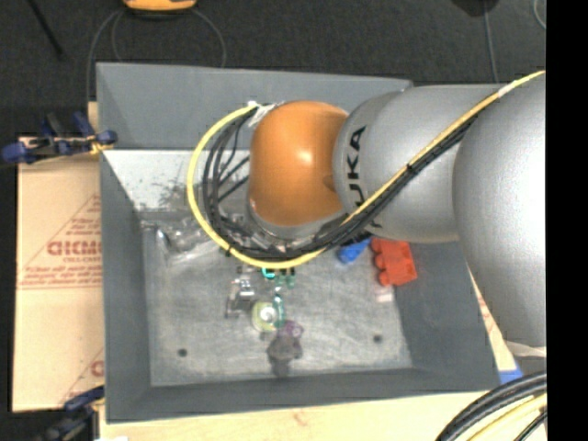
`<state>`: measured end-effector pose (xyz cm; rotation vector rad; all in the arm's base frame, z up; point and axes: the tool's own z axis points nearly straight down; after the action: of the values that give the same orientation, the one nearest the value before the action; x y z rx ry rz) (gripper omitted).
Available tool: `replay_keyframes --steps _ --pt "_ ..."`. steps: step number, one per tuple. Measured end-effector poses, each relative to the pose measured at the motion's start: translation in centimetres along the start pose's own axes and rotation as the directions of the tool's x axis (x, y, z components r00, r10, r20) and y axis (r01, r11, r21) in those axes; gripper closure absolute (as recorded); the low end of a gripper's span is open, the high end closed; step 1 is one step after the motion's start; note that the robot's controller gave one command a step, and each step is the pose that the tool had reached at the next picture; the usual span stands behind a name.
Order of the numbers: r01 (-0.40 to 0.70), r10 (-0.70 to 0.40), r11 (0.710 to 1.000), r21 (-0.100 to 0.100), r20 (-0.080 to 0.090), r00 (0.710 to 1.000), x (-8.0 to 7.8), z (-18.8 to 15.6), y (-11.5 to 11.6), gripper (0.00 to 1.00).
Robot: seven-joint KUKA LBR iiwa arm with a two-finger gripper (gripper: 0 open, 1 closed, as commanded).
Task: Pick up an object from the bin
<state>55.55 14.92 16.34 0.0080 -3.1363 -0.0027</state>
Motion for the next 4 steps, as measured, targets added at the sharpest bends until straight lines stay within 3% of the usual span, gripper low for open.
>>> replay_keyframes --steps 1,2,3,4 --pt "0.011 -0.011 1.0 0.005 0.006 1.0 1.2 -0.5 -5.9 0.0" --pt "-0.006 0.006 1.0 0.002 0.001 1.0 5.2 7.9 -11.0 0.0" --pt "-0.005 0.005 1.0 0.0 0.001 1.0 5.0 7.4 -10.8 1.0" --pt "0.003 -0.003 1.0 0.002 0.015 1.0 5.9 -2.1 -10.3 1.0"
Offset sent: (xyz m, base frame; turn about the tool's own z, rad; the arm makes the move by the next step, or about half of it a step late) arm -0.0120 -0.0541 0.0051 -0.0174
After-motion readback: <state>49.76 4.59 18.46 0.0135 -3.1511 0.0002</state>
